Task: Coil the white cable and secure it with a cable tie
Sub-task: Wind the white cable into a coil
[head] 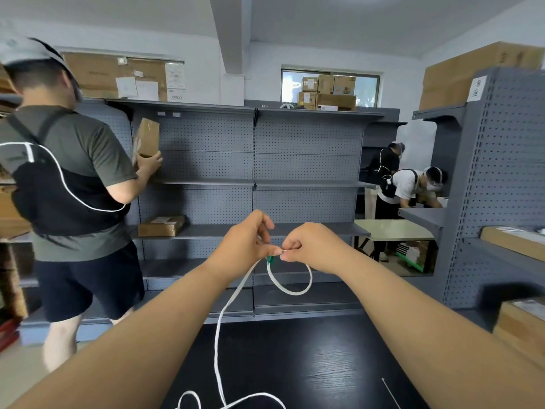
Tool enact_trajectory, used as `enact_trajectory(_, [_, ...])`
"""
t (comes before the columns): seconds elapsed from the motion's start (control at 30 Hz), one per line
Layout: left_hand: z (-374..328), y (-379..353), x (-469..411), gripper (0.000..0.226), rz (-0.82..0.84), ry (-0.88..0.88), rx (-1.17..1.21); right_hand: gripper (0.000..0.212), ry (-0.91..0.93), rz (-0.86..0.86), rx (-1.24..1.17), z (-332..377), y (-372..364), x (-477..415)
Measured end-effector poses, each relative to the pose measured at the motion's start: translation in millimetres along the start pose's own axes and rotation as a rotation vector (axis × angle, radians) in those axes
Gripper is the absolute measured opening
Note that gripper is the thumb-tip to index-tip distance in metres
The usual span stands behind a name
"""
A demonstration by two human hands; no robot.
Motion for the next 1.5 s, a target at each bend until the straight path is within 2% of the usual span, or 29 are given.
enact_trajectory(0.2, [1.2,1.1,2.2,0.035,-0.031,0.042,0.086,0.014,-0.076,-0.121,-0.147,-6.9,-0.2,2.4])
enact_trajectory(0.47, [29.8,-21.3,36.5,0.022,0.136,0.463,0.433,0.011,-0.188,-0.276,-0.24,-19.3,8.9,3.1])
enact_trajectory(0.57, [41.2,-24.8,43.8,0.027,0.089,0.542,0.537,0.013,-0.21,-0.291,-0.237,-24.0,10.8,4.1])
enact_trajectory(0.63, [44.0,-24.9,42.4,0.032,-0.009,0.541,0.596,0.013,-0.244,-0.322,-0.282,-27.4,10.1,5.7])
enact_trajectory(0.73, [39.0,-25.0,36.8,0.027,-0.16,0.506,0.585,0.01,-0.336,-0.383,-0.453,-30.3,4.7,8.1])
enact_trajectory(0.83, [29.6,-28.2,33.0,0.025,-0.232,0.5,0.582,0.005,-0.431,-0.44,-0.662,-31.8,-2.6,9.1])
enact_trajectory(0.97, [22.2,-35.8,34.0,0.027,-0.217,0.522,0.585,0.019,-0.5,-0.535,-0.807,-34.1,-9.6,11.0])
enact_trajectory(1.17, [14.8,-39.7,37.0,0.019,-0.173,0.505,0.644,0.013,-0.596,-0.634,-0.906,-39.8,-18.5,14.2])
enact_trajectory(1.27, [12.6,-40.9,36.3,0.017,-0.196,0.472,0.622,0.016,-0.614,-0.676,-0.937,-40.4,-21.1,15.7])
enact_trajectory(1.4, [17.6,-33.6,31.7,0.024,-0.259,0.362,0.419,0.019,-0.631,-0.63,-0.983,-39.7,-26.9,13.8])
enact_trajectory(1.5, [21.8,-26.1,28.3,0.024,-0.275,0.294,0.278,0.012,-0.628,-0.548,-0.944,-39.2,-28.0,13.2])
Point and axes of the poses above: each hand's wrist, its own x-axis away from the middle knuckle, its own y-axis out of the back of the hand, z = x × y, the point moved 5 cm from there along -x, towards the middle knuckle, and after that the axes turned 7 degrees about -z, right-handed, at the moved point
